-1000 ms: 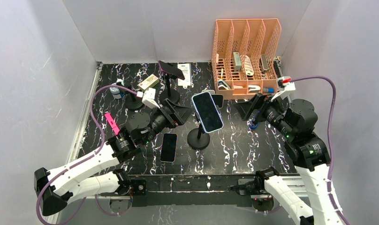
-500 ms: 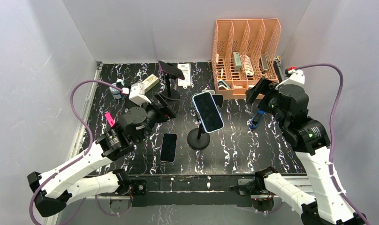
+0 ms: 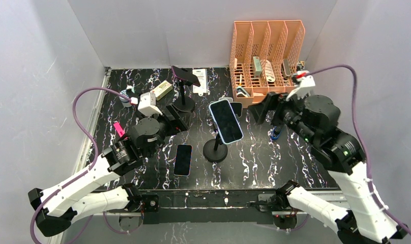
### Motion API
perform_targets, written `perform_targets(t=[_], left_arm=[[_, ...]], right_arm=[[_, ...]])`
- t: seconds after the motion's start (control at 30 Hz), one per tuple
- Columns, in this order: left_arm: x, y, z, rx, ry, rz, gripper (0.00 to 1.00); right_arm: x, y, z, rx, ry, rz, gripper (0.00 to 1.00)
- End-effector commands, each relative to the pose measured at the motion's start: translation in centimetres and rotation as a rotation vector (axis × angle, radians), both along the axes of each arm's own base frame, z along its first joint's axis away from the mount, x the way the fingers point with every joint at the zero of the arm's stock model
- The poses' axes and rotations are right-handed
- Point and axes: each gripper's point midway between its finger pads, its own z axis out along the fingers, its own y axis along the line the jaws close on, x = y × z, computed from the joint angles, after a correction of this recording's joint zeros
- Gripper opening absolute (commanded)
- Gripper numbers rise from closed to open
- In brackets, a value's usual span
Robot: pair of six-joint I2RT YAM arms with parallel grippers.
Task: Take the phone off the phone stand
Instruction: Move the phone stand with the phone to the center of the board, then remove the phone from the phone stand.
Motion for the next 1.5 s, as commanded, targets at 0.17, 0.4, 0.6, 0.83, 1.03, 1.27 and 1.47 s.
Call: perform_targets(t=[0.17,0.4,0.6,0.83,1.03,1.27,1.47], left_arm=[[-0.5,2.5,0.1,0.068,-0.077,0.016,0.80],[-1.2,0.8,0.8,0.083,-0.108,-0.097,0.80],[-1.8,-1.3,0.4,0.103,-0.105,-0.214,0.80],[-1.9,-2.0,-0.3,0.109,-0.088,-0.239,0.80],[-1.6,-1.5,-0.5,0.112,-0.082,-0.205,0.79],[-1.7,-1.4,-0.7,0.111,-0.079,-0.203,0.79],[-1.6,-1.4,-1.0,0.114,-0.072,-0.201,0.79]], right_arm=[[-0.4,4.8,1.5,-0.015,-0.004,0.195,0.99],[-1.3,5.5,0.0,-0.070,0.118,0.244,0.99],[-3.3,5.8,-2.1,-0.163,0.248,0.340,0.99],[-4.0,5.7,-4.1,-0.218,0.307,0.373,0.99],[-4.3,6.5,-5.4,-0.226,0.327,0.423,0.99],[-3.7,6.6,-6.5,-0.243,0.338,0.409,0.99],[-3.4,7.7,-7.0,-0.244,0.359,0.424,0.99]])
